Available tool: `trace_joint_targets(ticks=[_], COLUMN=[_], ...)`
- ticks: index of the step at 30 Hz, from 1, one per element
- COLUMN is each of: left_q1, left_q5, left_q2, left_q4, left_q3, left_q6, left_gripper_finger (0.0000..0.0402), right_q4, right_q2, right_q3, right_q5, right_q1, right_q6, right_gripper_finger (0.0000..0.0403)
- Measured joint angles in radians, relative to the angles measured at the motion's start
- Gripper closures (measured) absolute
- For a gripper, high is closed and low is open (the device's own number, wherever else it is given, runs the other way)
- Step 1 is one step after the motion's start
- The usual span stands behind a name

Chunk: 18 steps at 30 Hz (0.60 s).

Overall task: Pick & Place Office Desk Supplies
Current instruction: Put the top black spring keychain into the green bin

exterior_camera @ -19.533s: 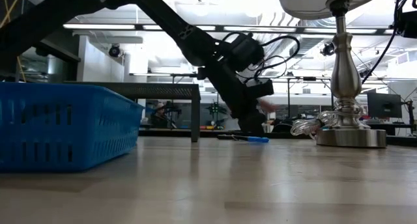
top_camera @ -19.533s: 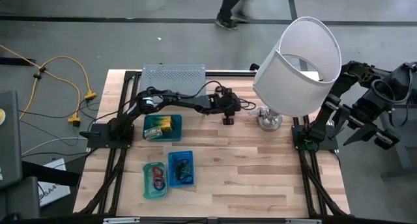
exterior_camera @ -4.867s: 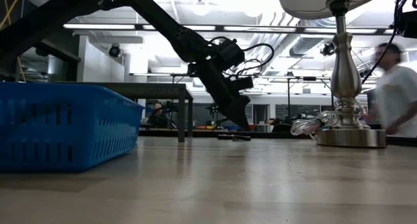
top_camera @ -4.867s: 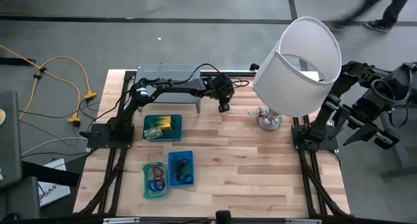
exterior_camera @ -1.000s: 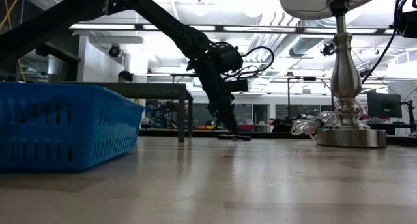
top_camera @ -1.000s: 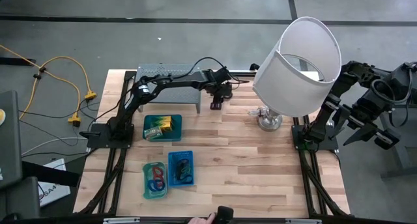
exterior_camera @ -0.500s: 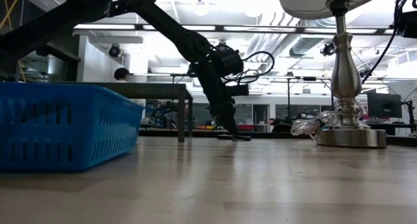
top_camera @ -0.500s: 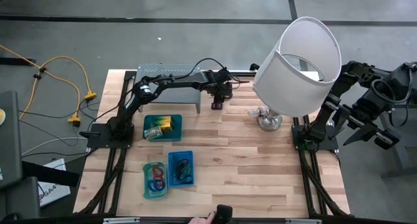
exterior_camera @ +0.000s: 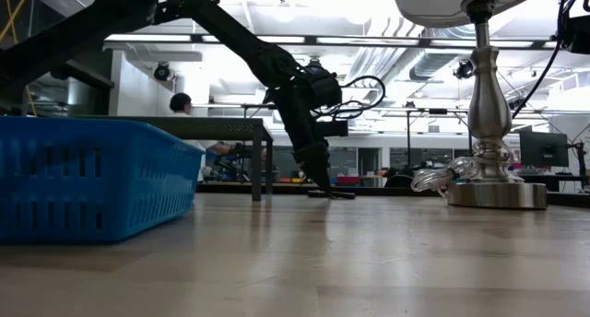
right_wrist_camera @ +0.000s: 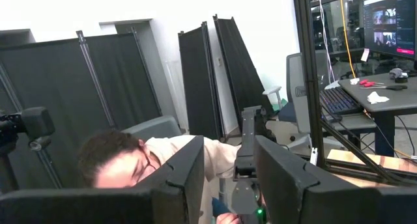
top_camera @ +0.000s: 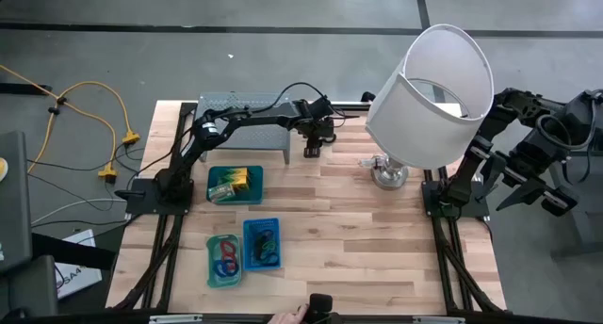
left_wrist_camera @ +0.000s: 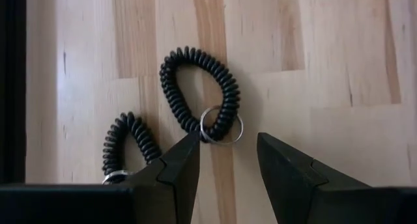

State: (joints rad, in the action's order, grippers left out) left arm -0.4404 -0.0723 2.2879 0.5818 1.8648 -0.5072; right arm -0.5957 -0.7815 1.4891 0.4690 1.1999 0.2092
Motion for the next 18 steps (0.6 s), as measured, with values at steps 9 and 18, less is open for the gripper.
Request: trace_joint_targets(ticks=[9, 18], left_q1=[-0.017, -0.022], left_q5=[0.003, 0.049], left_q2=[0.0, -0.001], left_q4=[0.013, 0.016], left_q3=[0.009, 0.051], left_q6=[-0.02, -0.029], left_gripper_finger=[0.0255, 0.0255], right_q4=[0.0, 0.0], right_q2=[0.0, 0.0], right_q3=[0.0, 0.0], right_q5=[0.0, 0.0], right_q1=[0.0, 0.0], right_q6=[0.0, 0.0], right_gripper_finger=[0.0283, 0.0283])
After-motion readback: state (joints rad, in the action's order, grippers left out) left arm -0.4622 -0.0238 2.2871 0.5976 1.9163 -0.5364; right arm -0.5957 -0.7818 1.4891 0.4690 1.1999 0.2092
